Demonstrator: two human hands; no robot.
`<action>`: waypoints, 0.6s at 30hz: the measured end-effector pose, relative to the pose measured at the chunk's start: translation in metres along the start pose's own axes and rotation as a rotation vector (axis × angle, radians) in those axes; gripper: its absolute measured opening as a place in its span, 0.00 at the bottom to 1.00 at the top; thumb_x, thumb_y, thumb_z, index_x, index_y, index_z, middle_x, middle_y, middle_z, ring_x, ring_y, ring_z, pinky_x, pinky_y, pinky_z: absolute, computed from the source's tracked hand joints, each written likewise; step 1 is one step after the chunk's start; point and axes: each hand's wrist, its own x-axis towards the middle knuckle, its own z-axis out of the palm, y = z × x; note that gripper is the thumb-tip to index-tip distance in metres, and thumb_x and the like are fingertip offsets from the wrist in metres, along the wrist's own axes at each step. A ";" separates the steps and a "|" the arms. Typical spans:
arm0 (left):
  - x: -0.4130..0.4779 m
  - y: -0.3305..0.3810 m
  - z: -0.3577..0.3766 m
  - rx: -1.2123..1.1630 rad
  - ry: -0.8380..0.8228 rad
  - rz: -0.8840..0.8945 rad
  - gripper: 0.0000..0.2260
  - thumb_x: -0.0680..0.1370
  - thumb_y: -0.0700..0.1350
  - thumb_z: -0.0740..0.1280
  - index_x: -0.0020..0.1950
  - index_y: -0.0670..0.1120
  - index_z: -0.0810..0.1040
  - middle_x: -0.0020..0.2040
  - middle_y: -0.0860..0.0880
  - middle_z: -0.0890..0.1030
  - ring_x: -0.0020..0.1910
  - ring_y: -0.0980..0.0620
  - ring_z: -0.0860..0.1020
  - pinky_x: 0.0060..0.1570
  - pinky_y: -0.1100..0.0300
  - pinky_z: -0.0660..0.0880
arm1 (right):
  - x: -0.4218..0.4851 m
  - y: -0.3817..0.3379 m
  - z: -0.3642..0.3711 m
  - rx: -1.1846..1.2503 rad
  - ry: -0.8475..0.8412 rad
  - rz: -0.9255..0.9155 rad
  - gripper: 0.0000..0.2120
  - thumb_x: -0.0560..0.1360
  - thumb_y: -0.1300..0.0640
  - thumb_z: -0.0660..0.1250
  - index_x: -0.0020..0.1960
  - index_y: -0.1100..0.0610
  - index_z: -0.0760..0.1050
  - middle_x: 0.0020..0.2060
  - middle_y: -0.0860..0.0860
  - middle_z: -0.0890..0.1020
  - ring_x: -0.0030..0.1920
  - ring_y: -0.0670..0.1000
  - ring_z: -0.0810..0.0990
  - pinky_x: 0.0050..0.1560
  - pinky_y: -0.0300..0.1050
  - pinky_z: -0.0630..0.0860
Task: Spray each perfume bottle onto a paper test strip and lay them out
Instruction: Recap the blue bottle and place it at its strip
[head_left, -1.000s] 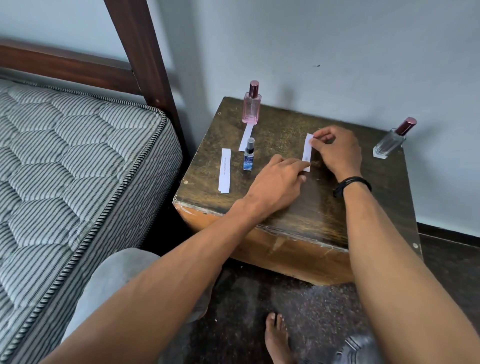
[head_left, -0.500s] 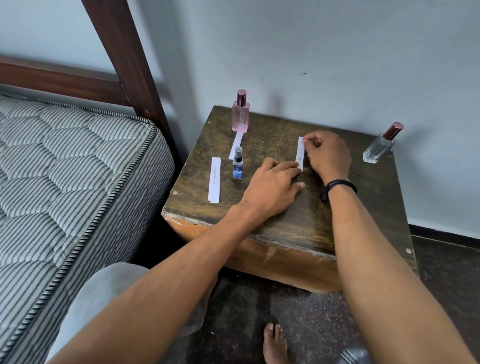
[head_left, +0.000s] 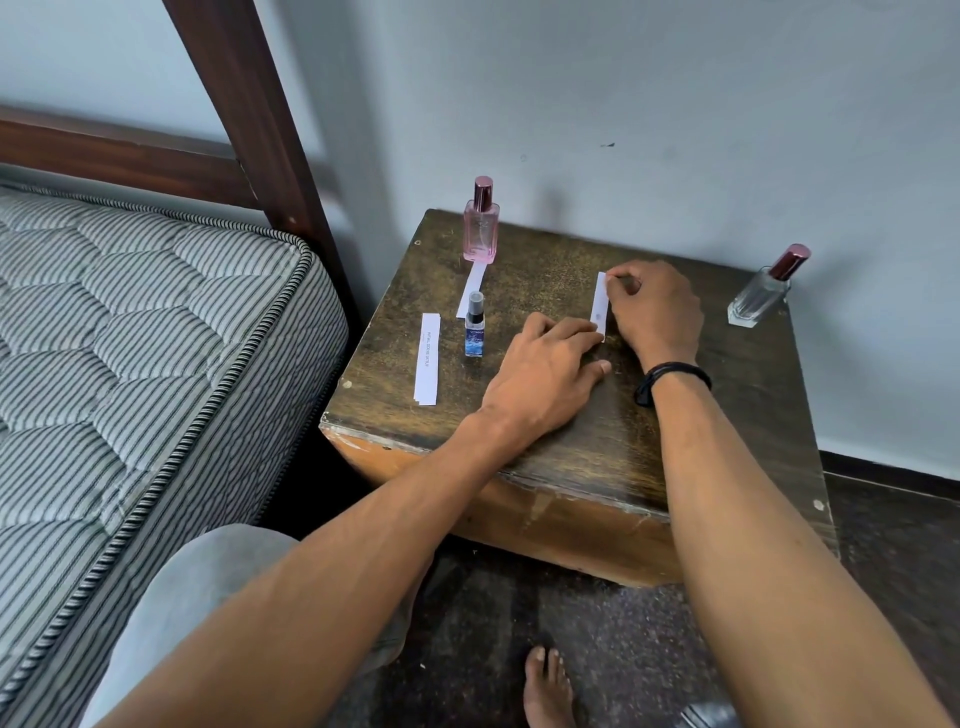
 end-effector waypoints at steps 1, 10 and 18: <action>0.000 0.000 0.000 0.002 0.001 0.001 0.19 0.81 0.53 0.64 0.68 0.46 0.77 0.70 0.52 0.76 0.62 0.44 0.69 0.65 0.49 0.68 | 0.000 0.000 0.000 -0.005 0.000 -0.004 0.12 0.79 0.45 0.65 0.57 0.46 0.83 0.56 0.49 0.84 0.54 0.57 0.83 0.51 0.50 0.79; 0.002 0.002 -0.002 -0.027 0.001 -0.025 0.18 0.81 0.53 0.63 0.68 0.45 0.78 0.70 0.52 0.75 0.62 0.45 0.68 0.66 0.49 0.68 | 0.000 0.002 -0.001 -0.020 -0.011 -0.031 0.10 0.81 0.47 0.65 0.58 0.45 0.83 0.57 0.49 0.82 0.56 0.56 0.82 0.51 0.50 0.76; 0.004 0.002 -0.003 -0.034 -0.011 -0.031 0.19 0.81 0.53 0.63 0.68 0.44 0.78 0.70 0.52 0.75 0.62 0.46 0.68 0.67 0.50 0.68 | 0.001 0.003 -0.001 -0.008 -0.013 -0.032 0.10 0.81 0.47 0.65 0.58 0.45 0.83 0.57 0.49 0.82 0.56 0.55 0.81 0.52 0.49 0.76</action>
